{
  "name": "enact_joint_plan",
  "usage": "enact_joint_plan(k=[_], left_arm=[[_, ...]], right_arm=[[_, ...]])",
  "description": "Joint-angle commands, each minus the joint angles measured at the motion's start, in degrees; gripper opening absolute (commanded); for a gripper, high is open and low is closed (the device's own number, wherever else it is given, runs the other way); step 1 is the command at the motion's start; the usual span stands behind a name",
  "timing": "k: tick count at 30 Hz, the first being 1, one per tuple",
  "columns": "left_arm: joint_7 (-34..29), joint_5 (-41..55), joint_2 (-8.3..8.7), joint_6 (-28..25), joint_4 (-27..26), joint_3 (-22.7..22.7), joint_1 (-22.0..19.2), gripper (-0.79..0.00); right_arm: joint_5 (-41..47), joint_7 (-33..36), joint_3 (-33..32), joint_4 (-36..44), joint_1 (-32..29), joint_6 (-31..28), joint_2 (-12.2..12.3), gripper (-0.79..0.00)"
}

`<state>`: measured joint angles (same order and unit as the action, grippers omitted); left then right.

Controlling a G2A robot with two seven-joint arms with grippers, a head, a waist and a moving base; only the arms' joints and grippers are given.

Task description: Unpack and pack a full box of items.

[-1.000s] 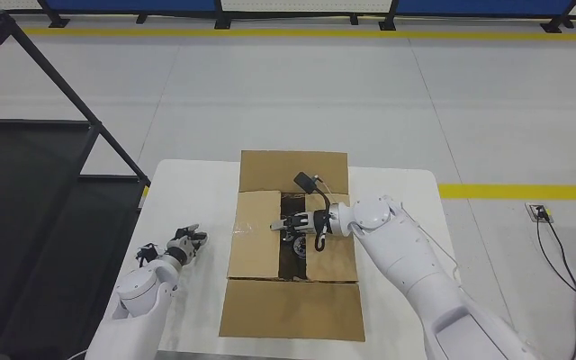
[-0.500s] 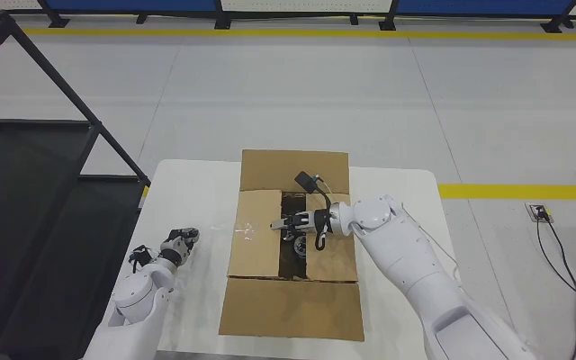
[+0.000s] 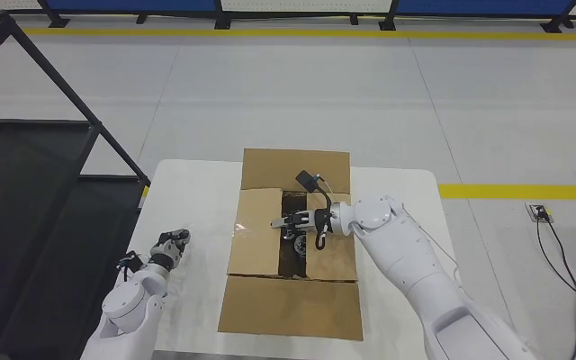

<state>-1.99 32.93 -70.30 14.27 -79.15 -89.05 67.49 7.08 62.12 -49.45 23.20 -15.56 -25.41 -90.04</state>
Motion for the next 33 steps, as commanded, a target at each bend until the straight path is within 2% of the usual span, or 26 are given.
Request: enact_joint_plan(k=[1,15,27,28,29,30,32,33], left_arm=[[0.4,0.1,0.0,-0.2,-0.5,-0.4,0.5,-0.785],[1.3,1.0,0.04,-0.9,-2.1,-3.2,2.7,-0.785],[1.7,0.9,0.01,-0.9,-1.8,-4.3,3.0,-0.785],[1.6,0.7,0.02,-0.8,-1.8,-4.3,3.1,-0.757],[1.5,0.5,0.03,-0.8,-1.9,-4.3,3.1,-0.668],[1.5,0.4,0.02,-0.8,-1.9,-4.3,3.1,-0.459],[1.5,0.3,0.01,-0.7,-2.0,-4.2,3.2,-0.185],[1.5,0.2,-0.01,-0.6,-2.2,-4.1,3.2,-0.123]], right_arm=[[0.0,0.0,-0.1,0.0,0.0,0.0,0.0,-0.785],[-0.3,0.4,-0.6,-0.1,-0.1,-0.4,0.1,-0.785],[-0.5,0.5,-0.9,0.0,-0.2,-0.7,0.1,-0.785],[-0.6,0.5,-1.0,0.0,-0.2,-0.8,0.1,-0.785],[-0.6,0.5,-1.0,0.0,-0.2,-0.8,0.1,-0.785],[-0.6,0.6,-1.0,0.1,-0.3,-0.8,0.1,-0.785],[-0.6,0.7,-1.0,0.1,-0.3,-0.8,0.1,-0.785],[-0.7,0.8,-1.1,0.1,-0.3,-0.8,0.1,-0.785]])
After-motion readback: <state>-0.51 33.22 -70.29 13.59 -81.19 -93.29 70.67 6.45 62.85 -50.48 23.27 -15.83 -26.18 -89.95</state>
